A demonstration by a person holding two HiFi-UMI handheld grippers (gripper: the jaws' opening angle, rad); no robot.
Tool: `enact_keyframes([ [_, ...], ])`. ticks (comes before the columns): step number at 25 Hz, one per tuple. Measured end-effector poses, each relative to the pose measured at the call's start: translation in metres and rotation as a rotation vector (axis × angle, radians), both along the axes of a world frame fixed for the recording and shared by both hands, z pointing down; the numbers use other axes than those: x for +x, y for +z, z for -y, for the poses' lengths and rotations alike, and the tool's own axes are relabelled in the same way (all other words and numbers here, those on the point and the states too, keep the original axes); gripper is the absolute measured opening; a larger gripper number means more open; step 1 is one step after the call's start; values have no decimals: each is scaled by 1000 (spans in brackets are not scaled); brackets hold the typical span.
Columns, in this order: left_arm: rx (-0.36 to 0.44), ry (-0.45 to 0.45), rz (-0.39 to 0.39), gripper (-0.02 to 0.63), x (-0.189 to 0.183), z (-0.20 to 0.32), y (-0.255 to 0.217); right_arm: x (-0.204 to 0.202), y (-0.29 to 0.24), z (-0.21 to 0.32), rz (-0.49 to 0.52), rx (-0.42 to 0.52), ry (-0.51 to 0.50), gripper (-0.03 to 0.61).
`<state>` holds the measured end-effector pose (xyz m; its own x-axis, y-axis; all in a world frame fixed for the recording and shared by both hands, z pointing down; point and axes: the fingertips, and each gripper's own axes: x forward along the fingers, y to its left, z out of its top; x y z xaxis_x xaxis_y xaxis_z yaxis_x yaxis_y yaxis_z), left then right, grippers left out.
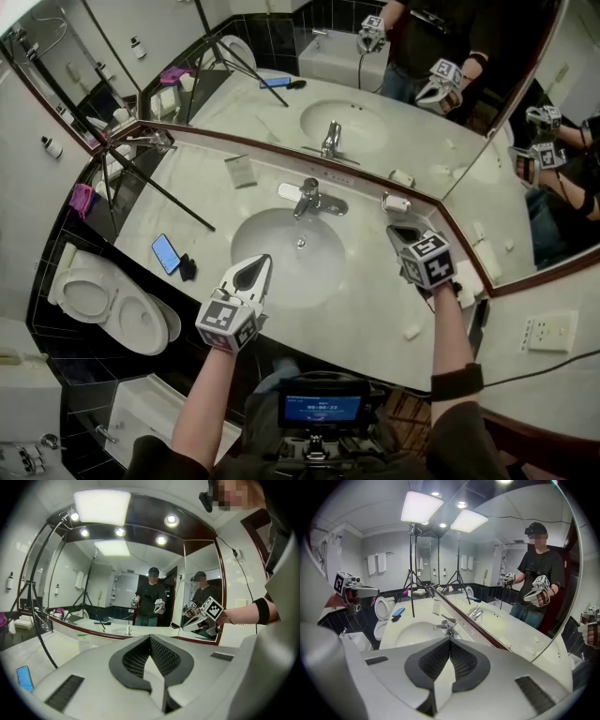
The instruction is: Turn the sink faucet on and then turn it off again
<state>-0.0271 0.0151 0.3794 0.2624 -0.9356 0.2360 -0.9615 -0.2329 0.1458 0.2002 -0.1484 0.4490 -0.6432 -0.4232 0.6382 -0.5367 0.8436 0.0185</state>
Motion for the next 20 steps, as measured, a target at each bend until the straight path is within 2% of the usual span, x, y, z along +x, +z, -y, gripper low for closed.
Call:
enact_keyframes([
  [7, -17, 27, 10, 0, -16, 11, 12, 6, 13, -10, 22, -27, 71, 18],
  [12, -24, 107, 16, 0, -15, 23, 14, 5, 26, -18, 41, -52, 128, 18],
  [13, -30, 131, 21, 7, -16, 25, 19, 4, 29, -20, 46, -58, 137, 17],
  [16, -46, 180, 37, 81, -18, 38, 30, 1, 43, -29, 53, -78, 164, 18],
  [20, -40, 247, 122, 129, -26, 63, 50, 2, 59, -43, 79, -109, 224, 18],
])
